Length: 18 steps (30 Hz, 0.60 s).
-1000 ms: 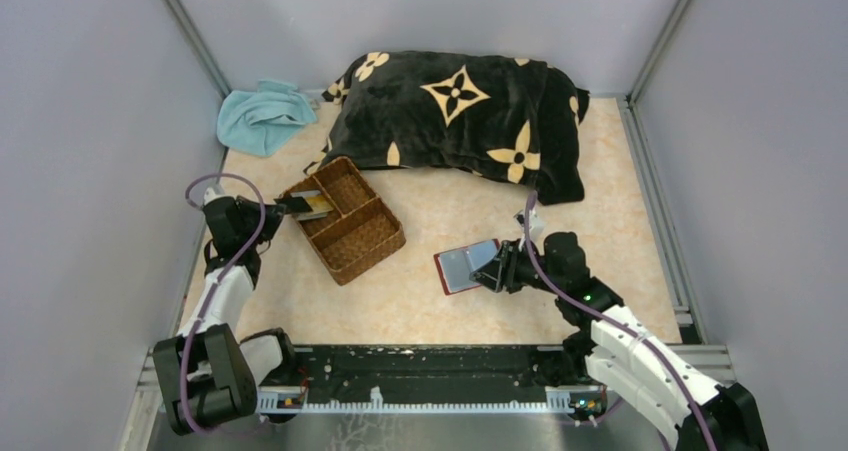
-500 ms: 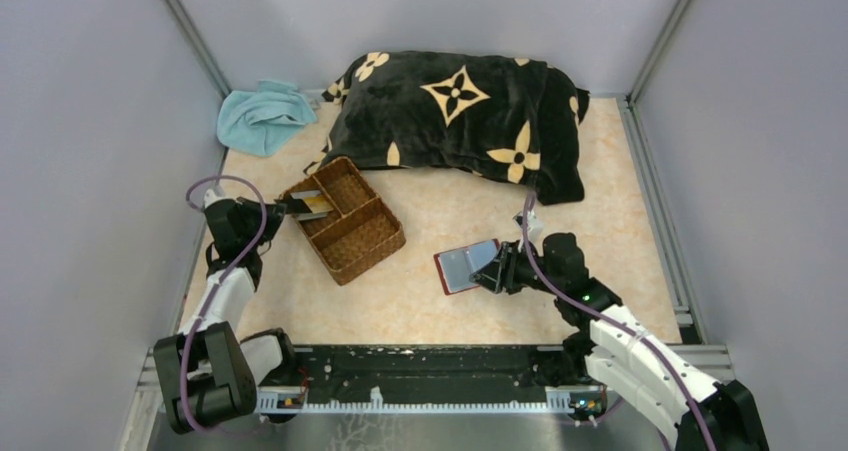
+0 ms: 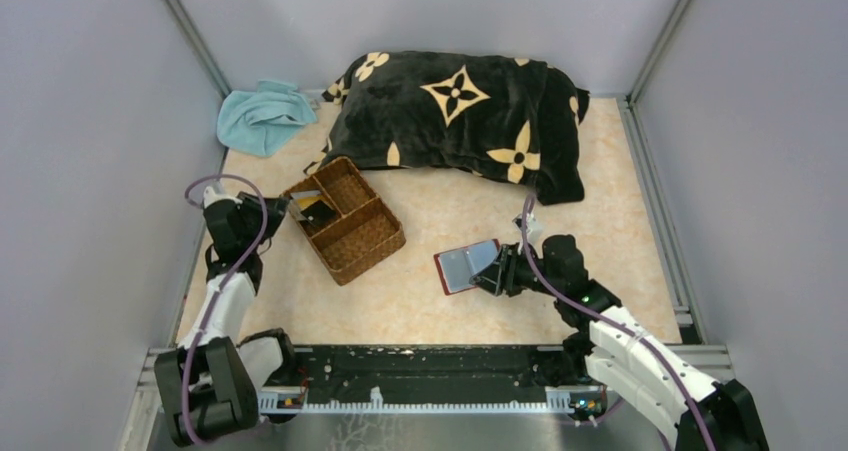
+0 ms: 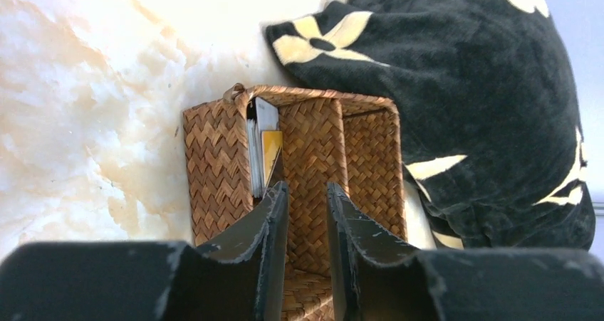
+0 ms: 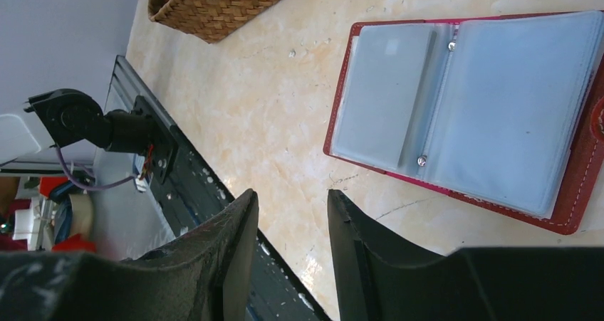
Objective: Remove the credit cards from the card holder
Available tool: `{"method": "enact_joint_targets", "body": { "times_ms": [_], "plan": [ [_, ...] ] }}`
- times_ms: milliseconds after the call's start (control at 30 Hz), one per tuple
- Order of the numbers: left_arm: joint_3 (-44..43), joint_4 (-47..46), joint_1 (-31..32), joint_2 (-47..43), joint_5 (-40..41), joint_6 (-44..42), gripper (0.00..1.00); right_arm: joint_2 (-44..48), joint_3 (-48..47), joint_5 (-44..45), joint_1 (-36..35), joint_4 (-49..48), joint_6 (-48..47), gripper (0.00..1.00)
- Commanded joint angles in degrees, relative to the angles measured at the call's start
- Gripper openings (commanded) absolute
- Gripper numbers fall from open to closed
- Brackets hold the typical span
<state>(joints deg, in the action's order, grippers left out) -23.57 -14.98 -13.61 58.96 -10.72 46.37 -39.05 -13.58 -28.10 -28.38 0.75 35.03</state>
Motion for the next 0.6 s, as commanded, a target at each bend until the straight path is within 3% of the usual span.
{"method": "enact_joint_targets", "body": {
  "times_ms": [0, 133, 233, 300, 433, 567],
  "plan": [
    [-1.78, 2.41, 0.25, -5.07, 1.16, -2.13, 0.33, 1.17, -0.37, -0.4, -0.18, -2.94, 0.0, 0.41],
    [-3.48, 4.91, 0.53, -8.44, -3.0, -3.93, 0.31, 1.54, -0.9, 0.96, -0.18, -1.87, -0.09, 0.41],
    [-4.27, 6.43, 3.05, -9.79, -7.14, -5.68, 0.22, 0.92, -1.86, 1.25, -0.18, -2.31, -0.13, 0.41],
    [-4.27, 7.77, 7.2, -10.54, -6.76, -7.84, 0.19, 0.02, -2.49, 0.89, -0.18, -3.07, -0.12, 0.31],
    [-5.09, 9.77, 14.25, -8.57, -2.54, -11.17, 0.03, -2.19, -3.57, 0.08, -0.19, -3.96, -0.38, 0.11],
    [-7.87, 9.94, 14.44, -2.74, -3.46, -10.98, 0.0, -2.37, -3.5, -0.42, -0.27, -3.52, -0.42, 0.06]
  ]
}}
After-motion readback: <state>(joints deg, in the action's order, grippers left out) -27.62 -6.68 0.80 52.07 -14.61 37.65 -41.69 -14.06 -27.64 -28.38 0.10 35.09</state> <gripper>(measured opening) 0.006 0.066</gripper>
